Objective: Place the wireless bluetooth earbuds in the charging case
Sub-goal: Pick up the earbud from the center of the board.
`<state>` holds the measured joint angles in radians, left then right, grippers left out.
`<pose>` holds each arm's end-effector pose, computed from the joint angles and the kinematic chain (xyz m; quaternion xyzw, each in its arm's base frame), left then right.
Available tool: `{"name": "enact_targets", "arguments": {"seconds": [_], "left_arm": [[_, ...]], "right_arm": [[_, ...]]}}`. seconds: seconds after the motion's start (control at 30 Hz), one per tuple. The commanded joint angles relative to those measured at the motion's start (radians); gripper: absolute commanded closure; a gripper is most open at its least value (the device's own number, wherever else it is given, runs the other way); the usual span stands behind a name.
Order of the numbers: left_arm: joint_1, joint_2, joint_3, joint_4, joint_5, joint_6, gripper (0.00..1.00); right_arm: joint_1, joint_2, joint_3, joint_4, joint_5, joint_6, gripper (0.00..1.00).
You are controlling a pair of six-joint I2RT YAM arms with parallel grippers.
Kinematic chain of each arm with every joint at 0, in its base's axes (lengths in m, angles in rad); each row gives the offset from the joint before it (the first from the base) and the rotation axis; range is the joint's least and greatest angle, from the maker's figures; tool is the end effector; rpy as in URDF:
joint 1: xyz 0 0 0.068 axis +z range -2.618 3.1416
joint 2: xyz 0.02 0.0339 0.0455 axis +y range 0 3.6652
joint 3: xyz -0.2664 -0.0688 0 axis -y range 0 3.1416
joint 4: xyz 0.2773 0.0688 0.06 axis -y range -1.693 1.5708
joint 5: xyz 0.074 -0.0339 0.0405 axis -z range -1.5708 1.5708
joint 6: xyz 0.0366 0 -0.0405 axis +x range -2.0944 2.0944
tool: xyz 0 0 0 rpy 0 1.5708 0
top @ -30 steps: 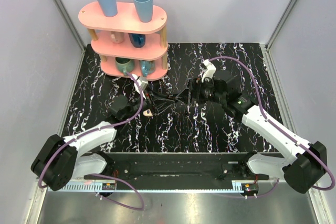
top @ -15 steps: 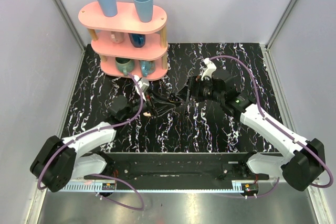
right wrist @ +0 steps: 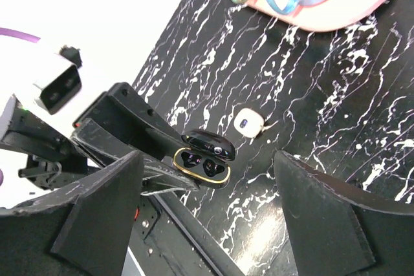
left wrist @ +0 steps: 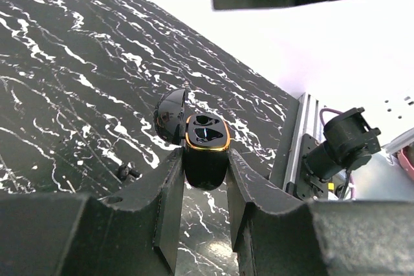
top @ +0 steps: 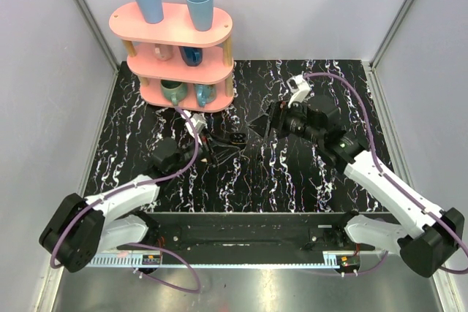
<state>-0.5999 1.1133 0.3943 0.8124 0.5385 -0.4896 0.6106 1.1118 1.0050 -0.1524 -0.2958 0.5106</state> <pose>0.2003 -0.1597 0.2248 0.2322 0.6372 -0.5225 0.5167 0.2310 0.1747 0.3545 -0.1289 0.7784 0.4196 0.4487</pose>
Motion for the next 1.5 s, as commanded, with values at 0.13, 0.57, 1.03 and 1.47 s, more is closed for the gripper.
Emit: {"name": "enact_targets", "arguments": {"seconds": [0.13, 0.57, 1.03, 1.47], "left_arm": [[0.034, -0.104, -0.04, 0.01, -0.031, 0.028, 1.0], [0.038, -0.395, -0.1, -0.257, -0.112, 0.083, 1.0], [0.045, -0.435, -0.098, -0.297, -0.114, 0.089, 1.0], [0.046, -0.434, -0.101, -0.297, -0.11, 0.091, 1.0]], "right_arm": [[-0.064, 0.014, -0.019, -0.093, 0.221, 0.074, 0.2], [-0.095, 0.299, -0.094, -0.107, 0.144, 0.1, 0.44], [-0.095, 0.523, -0.086, -0.006, 0.104, 0.144, 0.53], [-0.094, 0.625, -0.04, 0.063, 0.043, 0.033, 0.54]]}}
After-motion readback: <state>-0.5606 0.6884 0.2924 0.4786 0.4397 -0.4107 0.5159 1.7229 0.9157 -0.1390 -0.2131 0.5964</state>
